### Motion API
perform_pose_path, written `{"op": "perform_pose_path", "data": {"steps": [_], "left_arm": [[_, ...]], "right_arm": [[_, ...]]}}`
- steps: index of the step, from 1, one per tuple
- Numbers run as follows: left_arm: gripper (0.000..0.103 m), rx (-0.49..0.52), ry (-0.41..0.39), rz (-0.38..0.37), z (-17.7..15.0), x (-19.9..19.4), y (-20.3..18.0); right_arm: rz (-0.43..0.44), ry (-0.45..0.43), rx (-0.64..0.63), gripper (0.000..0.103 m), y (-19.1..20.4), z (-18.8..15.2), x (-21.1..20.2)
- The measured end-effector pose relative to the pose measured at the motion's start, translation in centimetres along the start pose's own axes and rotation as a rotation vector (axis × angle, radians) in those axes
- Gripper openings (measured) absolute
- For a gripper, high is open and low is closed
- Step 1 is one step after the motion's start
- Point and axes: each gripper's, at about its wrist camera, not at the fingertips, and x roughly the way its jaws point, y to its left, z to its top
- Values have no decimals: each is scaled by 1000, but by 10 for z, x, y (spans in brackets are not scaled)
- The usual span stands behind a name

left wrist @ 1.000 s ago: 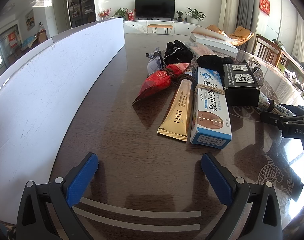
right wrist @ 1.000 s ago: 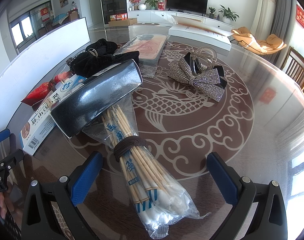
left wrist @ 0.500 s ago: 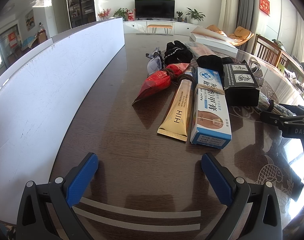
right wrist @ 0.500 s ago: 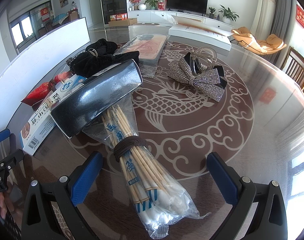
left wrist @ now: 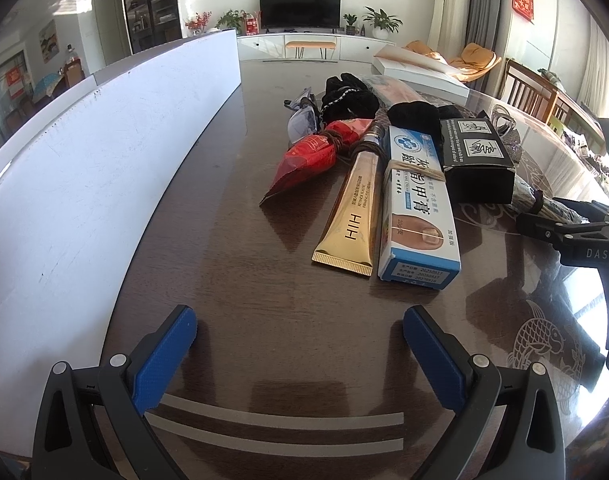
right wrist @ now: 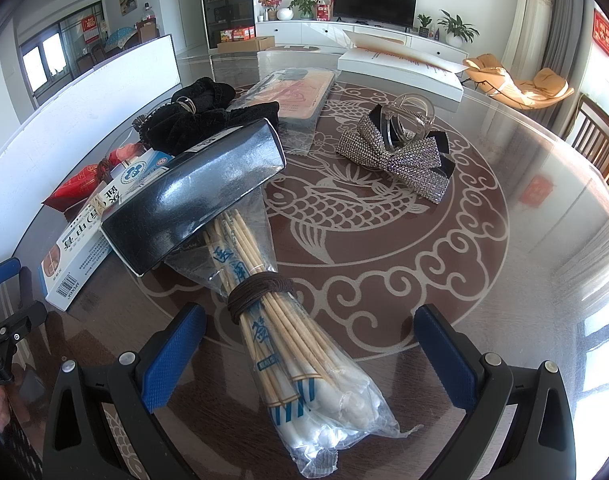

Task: Organize objects
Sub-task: 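Grasp the red snack packet with the left tool while the right tool grasps the cotton swab bag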

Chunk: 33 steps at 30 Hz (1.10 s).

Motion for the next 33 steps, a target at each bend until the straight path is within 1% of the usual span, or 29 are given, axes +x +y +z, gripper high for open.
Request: {"op": "perform_pose_path", "data": {"steps": [3,4,6,8,10,11,14,17,20,21,22,23,24,25,26,27,28,32,33], "left_arm": [[103,3,25,-13,-2,-2,1],[103,-4,30,-39,-2,-4,2],[103,-15,5,-87,0,-11,2],[103,-12,-30,-79,5,-17,2],[103,-30,-45,-58,16,-18,5],[103,-51,-44,-58,23,-17,9],[103,-87,-29,-89,46,-12,14],[103,-78,-12,-82,72,1,15],[103,-55,30,-63,93,24,15],[95,-45,52,-57,98,33,15],[85,-37,78,-57,102,42,16],[78,-31,106,-71,104,51,15],[60,-22,131,-97,106,58,15],[34,-6,133,-110,107,61,14],[31,18,141,-108,104,61,13],[26,37,127,-93,101,57,13],[23,41,123,-88,95,52,14],[23,-26,125,-56,56,21,36],[26,-33,125,-45,48,15,40]], "right_arm": [[0,0,0,103,0,0,0],[0,0,0,103,0,0,0],[0,0,0,103,0,0,0],[0,0,0,103,0,0,0],[0,0,0,103,0,0,0],[0,0,0,103,0,0,0],[0,0,0,103,0,0,0],[0,0,0,103,0,0,0],[0,0,0,103,0,0,0],[0,0,0,103,0,0,0],[0,0,0,103,0,0,0],[0,0,0,103,0,0,0],[0,0,0,103,0,0,0],[0,-1,0,103,0,0,0],[0,-1,0,103,0,0,0],[0,0,0,103,0,0,0],[0,0,0,103,0,0,0],[0,-1,0,103,0,0,0],[0,-1,0,103,0,0,0]]}}
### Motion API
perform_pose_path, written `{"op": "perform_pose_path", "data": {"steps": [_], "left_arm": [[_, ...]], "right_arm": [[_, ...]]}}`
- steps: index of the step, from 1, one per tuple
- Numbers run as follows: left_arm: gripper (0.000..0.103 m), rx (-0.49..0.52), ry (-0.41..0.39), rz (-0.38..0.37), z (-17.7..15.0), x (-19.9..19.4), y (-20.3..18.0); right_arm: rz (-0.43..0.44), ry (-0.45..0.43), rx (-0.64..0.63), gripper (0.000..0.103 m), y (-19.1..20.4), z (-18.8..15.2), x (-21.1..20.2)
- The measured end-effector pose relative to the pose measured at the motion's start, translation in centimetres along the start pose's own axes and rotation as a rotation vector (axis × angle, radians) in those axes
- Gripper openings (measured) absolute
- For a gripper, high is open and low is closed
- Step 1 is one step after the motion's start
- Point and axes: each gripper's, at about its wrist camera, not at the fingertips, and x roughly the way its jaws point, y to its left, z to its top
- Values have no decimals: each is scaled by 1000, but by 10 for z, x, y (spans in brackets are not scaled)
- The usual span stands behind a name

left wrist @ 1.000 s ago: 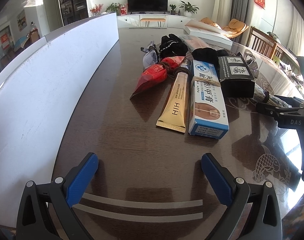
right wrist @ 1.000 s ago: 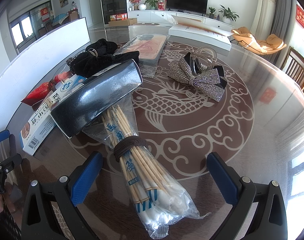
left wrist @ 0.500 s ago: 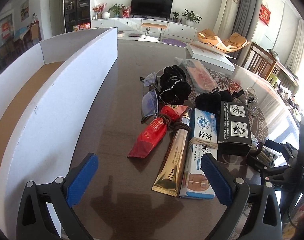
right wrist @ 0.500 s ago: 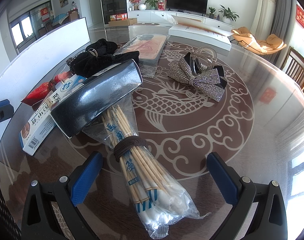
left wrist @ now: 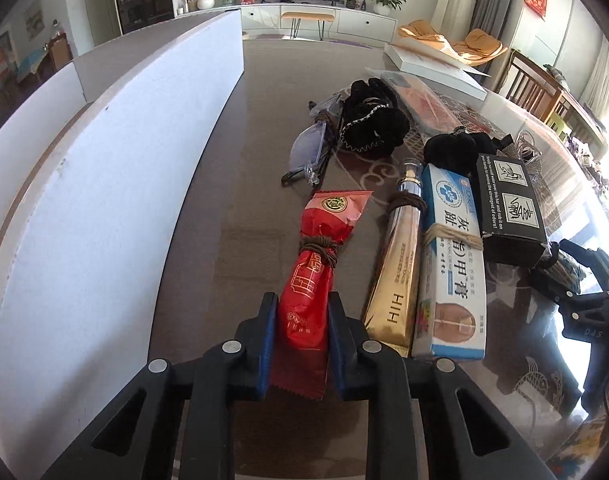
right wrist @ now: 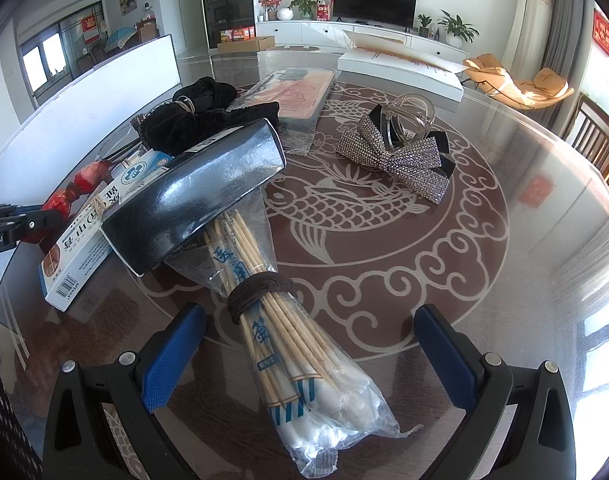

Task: Organize objects
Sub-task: 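Grasp the red snack packet with the left tool while the right tool grasps the cotton swab bag, then carry both held items into the cardboard box and open both tools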

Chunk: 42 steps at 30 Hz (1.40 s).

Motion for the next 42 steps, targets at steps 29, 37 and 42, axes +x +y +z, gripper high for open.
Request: {"op": "perform_pose_path", "data": {"steps": [29,37,42], "left_arm": [[22,59,-95,-90,-47,-17,-25],[22,-10,-167,-188,-55,-46,-11],[22,-53,-219,-221,-53,-65,-6]], "right_arm": [[184,241,-327,57,27,40,17],[229,267,-201,29,-1,20,-27],[255,204,-9,29,-39,1,-64]]}}
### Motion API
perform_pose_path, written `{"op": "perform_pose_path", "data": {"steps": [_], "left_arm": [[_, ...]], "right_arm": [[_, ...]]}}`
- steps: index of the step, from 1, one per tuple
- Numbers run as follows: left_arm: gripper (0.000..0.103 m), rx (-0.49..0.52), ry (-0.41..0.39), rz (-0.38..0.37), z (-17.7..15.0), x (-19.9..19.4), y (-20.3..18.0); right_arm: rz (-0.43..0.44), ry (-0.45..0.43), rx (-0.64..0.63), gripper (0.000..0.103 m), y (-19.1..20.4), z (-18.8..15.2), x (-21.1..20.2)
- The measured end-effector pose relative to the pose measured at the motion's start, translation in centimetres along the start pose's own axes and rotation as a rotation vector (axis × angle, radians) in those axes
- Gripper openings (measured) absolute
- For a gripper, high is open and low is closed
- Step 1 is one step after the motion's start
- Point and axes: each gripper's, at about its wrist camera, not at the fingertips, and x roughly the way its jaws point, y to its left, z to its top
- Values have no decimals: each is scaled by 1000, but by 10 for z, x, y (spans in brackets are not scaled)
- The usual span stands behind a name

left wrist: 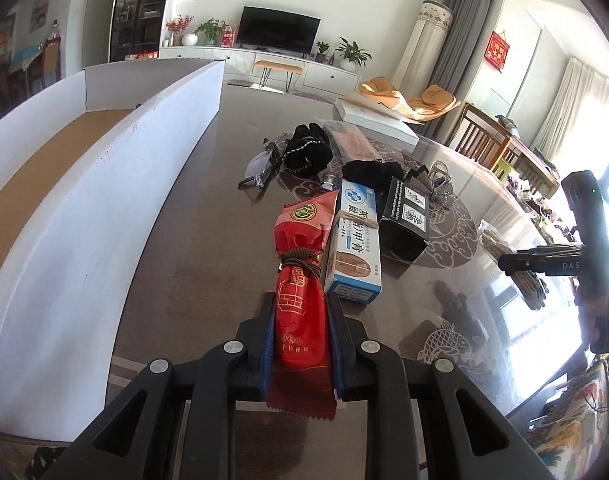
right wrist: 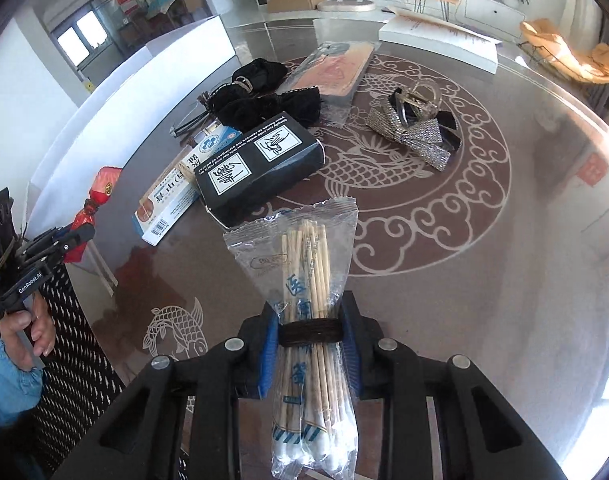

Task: Organize objects
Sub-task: 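Carry both held items into the cardboard box and open both tools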

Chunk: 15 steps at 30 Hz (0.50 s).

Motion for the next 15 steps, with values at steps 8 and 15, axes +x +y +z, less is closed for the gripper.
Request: {"op": "perform_pose_path", "data": {"steps": [8,15], "left_arm": [[22,-99,-158,37,45,-80,40],[22,-205,-123,252,85,-105,144]], "right_arm": [[147,-149,10,29,56,45,-34],[468,-239,-75,29,213,133,-18]]}}
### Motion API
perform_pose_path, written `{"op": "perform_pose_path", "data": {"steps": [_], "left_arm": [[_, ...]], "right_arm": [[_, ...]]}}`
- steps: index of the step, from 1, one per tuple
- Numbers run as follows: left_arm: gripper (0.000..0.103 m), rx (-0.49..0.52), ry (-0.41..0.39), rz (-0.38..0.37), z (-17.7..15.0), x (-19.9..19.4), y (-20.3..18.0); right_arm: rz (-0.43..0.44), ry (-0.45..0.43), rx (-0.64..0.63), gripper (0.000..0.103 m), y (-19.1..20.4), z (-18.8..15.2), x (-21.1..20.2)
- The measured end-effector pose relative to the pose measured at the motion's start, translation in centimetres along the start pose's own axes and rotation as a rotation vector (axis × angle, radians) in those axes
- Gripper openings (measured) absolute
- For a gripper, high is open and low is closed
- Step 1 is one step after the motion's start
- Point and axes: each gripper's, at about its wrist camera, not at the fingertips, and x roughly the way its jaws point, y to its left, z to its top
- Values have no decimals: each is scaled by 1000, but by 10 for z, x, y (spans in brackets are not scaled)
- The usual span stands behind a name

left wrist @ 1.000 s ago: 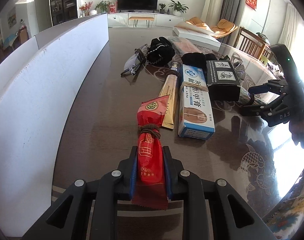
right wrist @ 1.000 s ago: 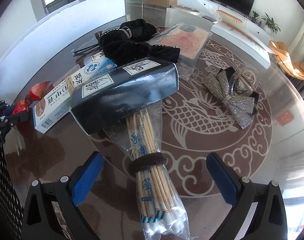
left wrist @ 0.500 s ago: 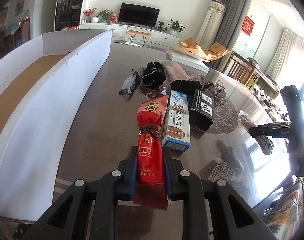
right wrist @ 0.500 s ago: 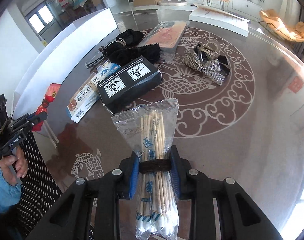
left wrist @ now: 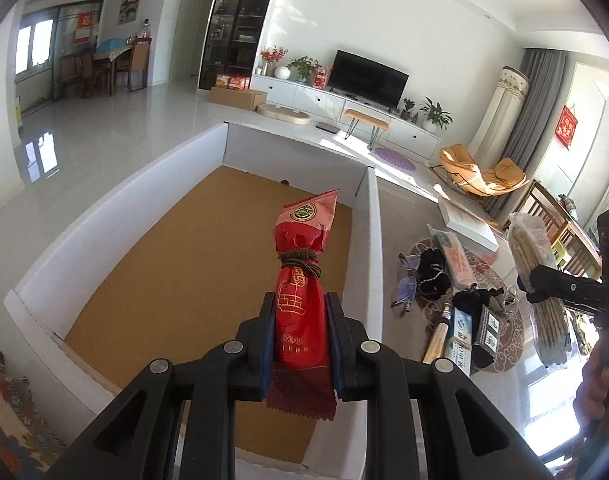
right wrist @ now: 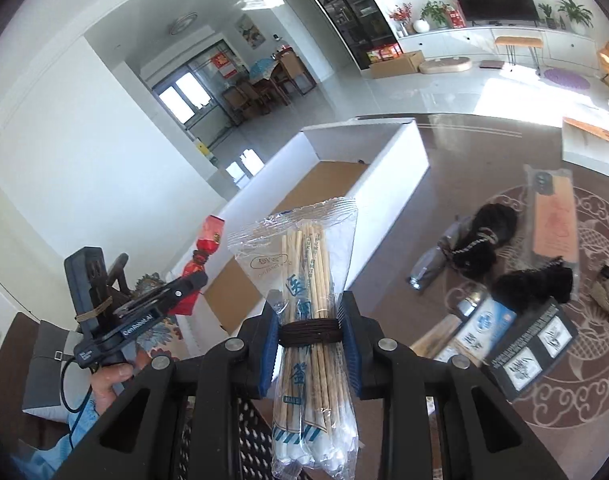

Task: Organize objects
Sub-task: 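Carry both held items into the cardboard box and open both tools, then bring both empty tools back over the table items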

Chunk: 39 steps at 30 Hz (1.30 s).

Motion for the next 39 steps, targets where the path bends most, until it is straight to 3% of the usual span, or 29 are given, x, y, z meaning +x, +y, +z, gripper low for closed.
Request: {"op": "perform_pose_path", "data": {"steps": [4,8,9,10,11,12,18,20,24,27,32,36,39], "left_arm": [[22,-3,62,109,3,20,34],[30,-20,123,152,-5,38,53],[50,-30,133,160,-8,40,56],[81,-44,131,176,-11,40,59],[93,-57,108,191,-15,37,60],[100,-70,75,194,-20,30,60],[100,-63,-13,33,-35,-4,20],[100,-14,-29,-42,-44,-14,-13],[100,115,-26,-226,-80,-27,-92],[101,193,35,-308,-116,-12,-143],[101,257,202,-237,-161,45,-181],[101,294,232,-128,-170,67,-179],[101,269,223,-87,-162,79,-168]], "right_arm": [[97,27,-17,29,55,27,81],[79,91,-12,34,77,27,158],[66,112,-2,43,76,25,173],[44,123,11,67,73,22,183],[23,113,29,79,69,18,186],[0,94,44,80,64,15,184],[-123,-25,-6,85,26,-10,125],[-212,-86,-59,96,14,-26,89],[-429,-178,-114,99,-21,-67,20],[-584,-194,-70,103,-67,-104,-35],[-785,-107,18,103,-131,-160,-78],[-802,-55,151,103,-170,-184,-89],[-793,-70,197,103,-180,-186,-94]]}}
